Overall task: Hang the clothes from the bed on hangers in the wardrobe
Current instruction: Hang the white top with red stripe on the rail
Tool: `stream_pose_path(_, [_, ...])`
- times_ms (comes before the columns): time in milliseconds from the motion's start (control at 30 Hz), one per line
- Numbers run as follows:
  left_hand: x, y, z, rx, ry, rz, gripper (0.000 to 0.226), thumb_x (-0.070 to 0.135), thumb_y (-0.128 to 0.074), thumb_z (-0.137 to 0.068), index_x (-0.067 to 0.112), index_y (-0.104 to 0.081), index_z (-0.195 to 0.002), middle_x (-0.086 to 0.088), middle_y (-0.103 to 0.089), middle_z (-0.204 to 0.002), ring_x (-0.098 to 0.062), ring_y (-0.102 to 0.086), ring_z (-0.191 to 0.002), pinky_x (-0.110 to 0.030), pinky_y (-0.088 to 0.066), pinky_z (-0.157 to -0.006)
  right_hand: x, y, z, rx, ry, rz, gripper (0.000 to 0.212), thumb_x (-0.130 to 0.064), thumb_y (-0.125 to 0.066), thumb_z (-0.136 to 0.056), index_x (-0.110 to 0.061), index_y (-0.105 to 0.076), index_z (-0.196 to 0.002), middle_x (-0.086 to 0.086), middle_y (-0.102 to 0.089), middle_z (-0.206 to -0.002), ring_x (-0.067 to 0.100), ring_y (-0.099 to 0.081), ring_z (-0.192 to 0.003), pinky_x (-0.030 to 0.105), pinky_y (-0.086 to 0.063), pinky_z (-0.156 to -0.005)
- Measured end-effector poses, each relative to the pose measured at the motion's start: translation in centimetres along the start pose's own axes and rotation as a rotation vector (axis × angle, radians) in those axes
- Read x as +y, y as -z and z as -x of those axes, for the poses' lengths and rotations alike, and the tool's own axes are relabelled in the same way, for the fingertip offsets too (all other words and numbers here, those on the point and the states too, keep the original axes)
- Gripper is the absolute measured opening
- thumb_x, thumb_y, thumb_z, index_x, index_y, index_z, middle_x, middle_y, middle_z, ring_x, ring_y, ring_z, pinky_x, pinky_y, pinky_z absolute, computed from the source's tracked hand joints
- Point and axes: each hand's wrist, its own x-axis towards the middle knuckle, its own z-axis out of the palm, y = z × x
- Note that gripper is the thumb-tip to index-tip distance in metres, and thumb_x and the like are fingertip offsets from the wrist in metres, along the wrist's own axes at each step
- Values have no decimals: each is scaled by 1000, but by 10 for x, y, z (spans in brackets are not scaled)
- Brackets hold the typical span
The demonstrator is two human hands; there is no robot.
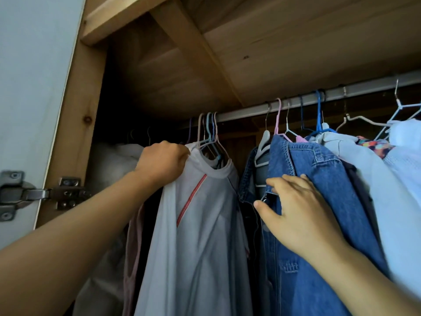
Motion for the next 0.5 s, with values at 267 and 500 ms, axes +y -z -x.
stream_pose_path(267, [17, 3, 77, 182, 151, 395, 58, 38, -60, -86, 28, -40, -140, 2, -47, -114, -20, -53, -94, -31, -43, -78, -5, -1, 10, 32, 13, -122, 52, -42, -58, -85, -12, -53, -127, 7, -63, -118, 21, -35, -131, 30, -11, -113])
stream_pose_path(500, [22, 16, 189, 168, 248, 525, 48, 47, -58, -81, 25, -56, -124, 14, -47, -102, -6, -54, -79, -31, -51, -66, -49, -11, 55, 63, 117, -394, 50, -44, -54, -76, -9, -64, -111, 6, -67, -100, 21, -49, -114, 50, -44, -97])
